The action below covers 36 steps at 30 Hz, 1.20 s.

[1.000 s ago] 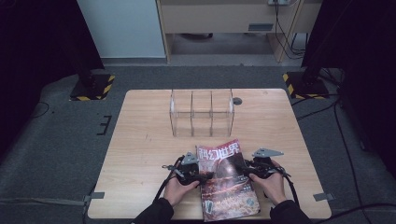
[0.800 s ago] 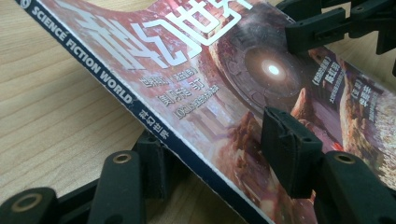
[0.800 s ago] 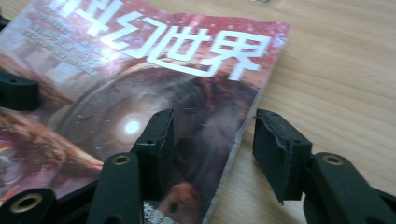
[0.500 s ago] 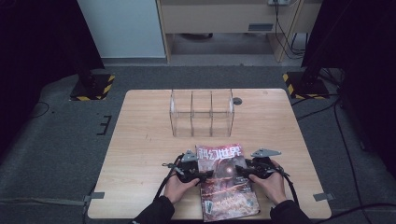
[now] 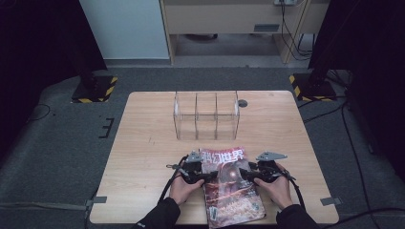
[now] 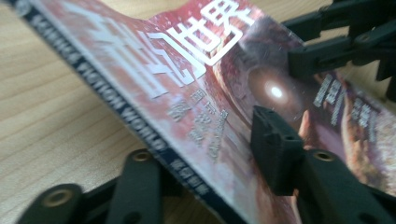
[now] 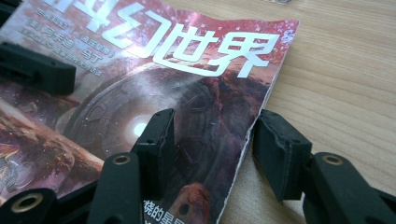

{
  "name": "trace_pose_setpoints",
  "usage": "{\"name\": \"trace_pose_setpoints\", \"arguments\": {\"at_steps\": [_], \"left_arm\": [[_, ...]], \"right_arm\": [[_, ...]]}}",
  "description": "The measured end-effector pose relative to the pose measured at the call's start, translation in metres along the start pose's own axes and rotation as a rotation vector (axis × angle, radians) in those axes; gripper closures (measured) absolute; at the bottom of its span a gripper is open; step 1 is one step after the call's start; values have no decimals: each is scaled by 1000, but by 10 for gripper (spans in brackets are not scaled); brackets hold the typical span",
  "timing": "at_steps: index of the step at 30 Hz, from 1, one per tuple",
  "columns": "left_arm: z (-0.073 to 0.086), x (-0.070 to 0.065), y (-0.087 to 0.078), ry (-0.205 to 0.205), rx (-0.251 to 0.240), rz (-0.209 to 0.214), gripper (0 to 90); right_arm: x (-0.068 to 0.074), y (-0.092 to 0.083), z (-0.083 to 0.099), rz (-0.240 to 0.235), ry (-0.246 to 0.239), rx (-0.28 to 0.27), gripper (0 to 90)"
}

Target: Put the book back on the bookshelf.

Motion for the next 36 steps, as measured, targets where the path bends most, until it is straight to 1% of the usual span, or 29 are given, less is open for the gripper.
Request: {"name": "trace_pose_setpoints", "arguments": {"at_steps": [4,5,7,9,10,13,17,20,21,23,24,25,27,28,31,34,36], "left_arm": [[-1,-1,-3,-16,-5,-2,632],[-2,-2,-4,-26,-8,-1,637],[-4,-4,-7,-28,-10,1,661],[-7,-5,-10,-30,-14,1,668],[-8,-6,-12,-31,-18,-4,676],[-13,-6,-17,-43,-31,-9,706],[-21,-5,-27,-64,-59,-7,730],[-27,-4,-34,-75,-78,-2,766],[-29,-4,-37,-75,-80,1,766],[-32,-3,-41,-84,-90,6,780],[-34,-3,-45,-88,-94,6,794],[-35,-2,-46,-89,-98,5,794],[-38,-2,-51,-87,-107,8,804],[-40,-3,-53,-88,-113,10,810],[-46,-5,-61,-80,-130,16,824],[-53,-7,-69,-63,-150,16,834],[-58,-8,-75,-50,-162,12,836]], "right_arm": [[1,0,0,-8,2,-2,488],[1,0,0,-10,3,-1,489],[1,-2,-1,-16,11,2,488],[0,-2,-1,-19,5,0,489],[-1,-3,-2,-23,13,-6,489],[-6,-9,-7,-20,21,-34,482],[-11,-13,-8,-11,23,-45,470],[-18,-16,-9,16,21,-51,463],[-18,-16,-9,16,21,-51,463],[-21,-18,-9,31,21,-48,460],[-24,-19,-8,47,18,-38,455],[-24,-19,-8,47,18,-38,455],[-27,-20,-7,66,1,-31,453],[-28,-20,-6,74,4,-20,451],[-33,-22,-5,100,-16,-6,436],[-37,-23,-4,129,-8,3,405],[-41,-23,-2,147,-12,17,375]]}}
Point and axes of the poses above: each handheld gripper's, and its own axes: y roughly forward along the jaws, z roughly out of its underside, x roughly to its left, the point moved 8 cm from there along y, roughly forward along the jaws, and after that the axes turned 1 degree about z, right-handed, at the moved point
